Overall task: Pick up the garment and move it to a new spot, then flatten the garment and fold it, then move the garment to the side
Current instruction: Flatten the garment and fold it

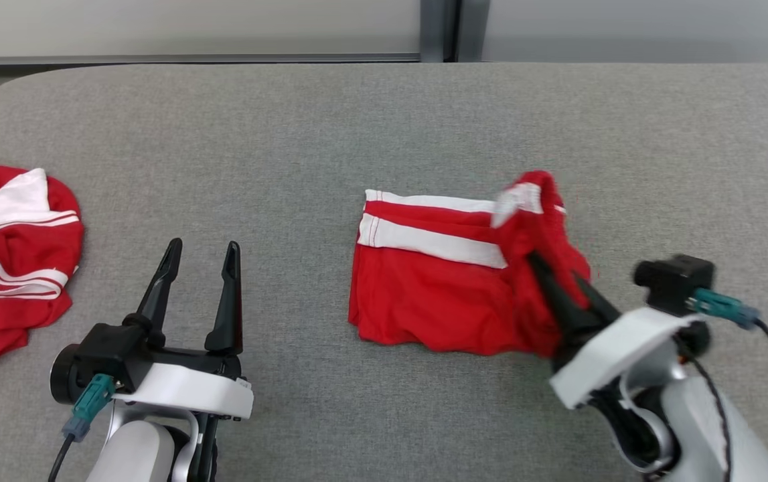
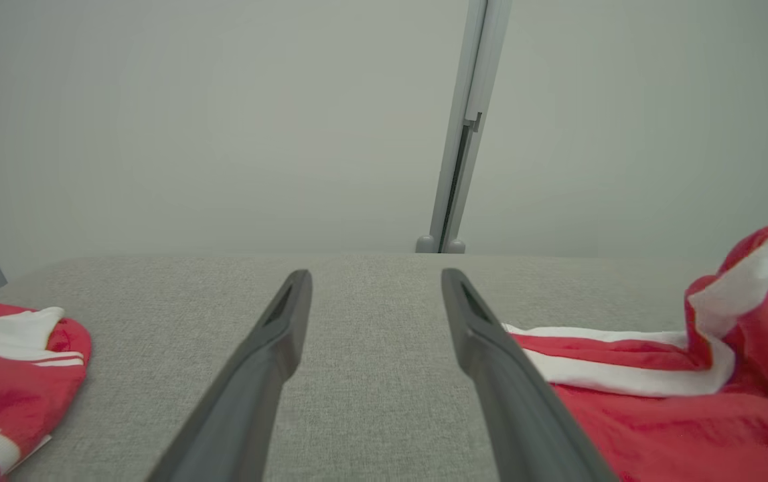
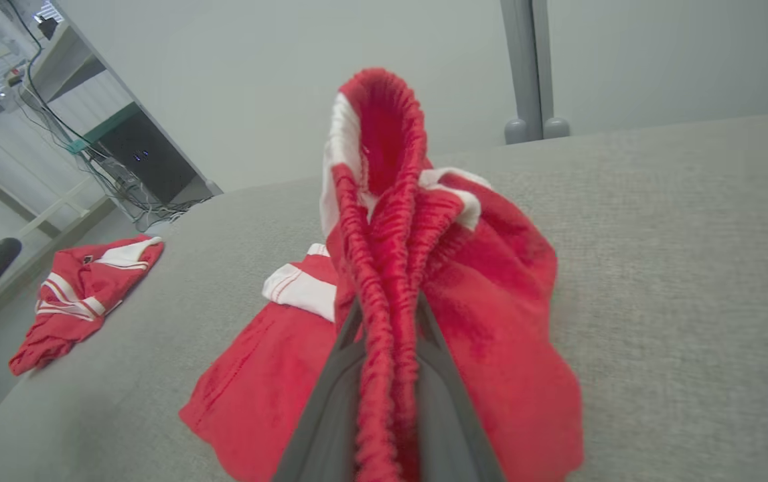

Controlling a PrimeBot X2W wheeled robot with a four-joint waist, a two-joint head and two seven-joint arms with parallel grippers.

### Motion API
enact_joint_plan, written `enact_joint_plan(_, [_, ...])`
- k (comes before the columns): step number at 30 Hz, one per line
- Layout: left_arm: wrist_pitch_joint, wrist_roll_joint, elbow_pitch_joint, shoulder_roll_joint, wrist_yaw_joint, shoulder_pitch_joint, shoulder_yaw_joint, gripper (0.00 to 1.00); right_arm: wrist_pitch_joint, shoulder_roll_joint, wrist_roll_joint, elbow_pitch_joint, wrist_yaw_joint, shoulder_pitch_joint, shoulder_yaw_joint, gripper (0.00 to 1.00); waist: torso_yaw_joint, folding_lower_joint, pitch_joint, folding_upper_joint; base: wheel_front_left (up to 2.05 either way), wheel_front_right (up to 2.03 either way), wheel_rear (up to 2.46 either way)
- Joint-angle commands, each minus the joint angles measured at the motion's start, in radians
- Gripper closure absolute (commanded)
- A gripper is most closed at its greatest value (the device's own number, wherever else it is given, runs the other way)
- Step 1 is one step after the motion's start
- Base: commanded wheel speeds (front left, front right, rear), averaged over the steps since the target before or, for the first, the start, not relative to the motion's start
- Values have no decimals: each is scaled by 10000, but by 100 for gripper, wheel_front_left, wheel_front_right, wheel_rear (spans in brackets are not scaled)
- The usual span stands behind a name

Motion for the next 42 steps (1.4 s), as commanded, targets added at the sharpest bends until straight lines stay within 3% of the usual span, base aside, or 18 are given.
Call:
enact_joint_plan(1, [-42,69,16,-6,-50,-181,21,0,66,74,97,-39,0,-194,111,100,81,0,58,0,0,0,0])
enact_joint_plan(5, [-42,109,122,-121,-148,-302,-34,0,320,475,573,469,-2,-815,1034,100,394,0,168,0,0,0,0])
enact_joint_plan(10, [-31,162,236,-309,-281,-461,-19,0,-181,776,840,1669,0,-1479,1663,100,817,0,327,0,0,0,0])
enact_joint_plan(11, [-30,177,268,-337,-308,-453,4,0,-352,821,791,1902,0,-1583,1732,93,876,0,336,0,0,0,0])
enact_joint_plan(12, [-30,179,297,-356,-338,-443,17,0,-510,869,768,2125,0,-1668,1779,60,913,0,348,0,0,0,0])
enact_joint_plan(13, [-30,182,302,-367,-365,-442,45,0,-690,883,659,2330,0,-1763,1812,6,936,0,364,0,0,0,0])
enact_joint_plan(14, [-30,213,308,-371,-364,-435,74,0,-917,921,649,2466,0,-1836,1822,0,948,0,381,0,0,0,0])
enact_joint_plan(20, [-31,264,347,-445,-452,-376,262,0,-2472,1059,492,2444,0,-2158,2244,0,817,0,430,0,0,0,0])
enact_joint_plan(24, [-30,342,342,-460,-500,-393,390,0,-3448,608,-220,2160,-2,-2106,2169,0,587,0,381,0,0,0,0])
enact_joint_plan(35, [-30,416,202,-133,-395,56,1069,0,-3871,-491,-1911,900,-2,-256,-1006,0,-329,0,-205,0,0,0,0])
enact_joint_plan(42, [-30,359,132,82,-190,925,1485,0,-3344,-579,-2351,-80,0,1203,-1910,0,-920,0,-904,0,0,0,0])
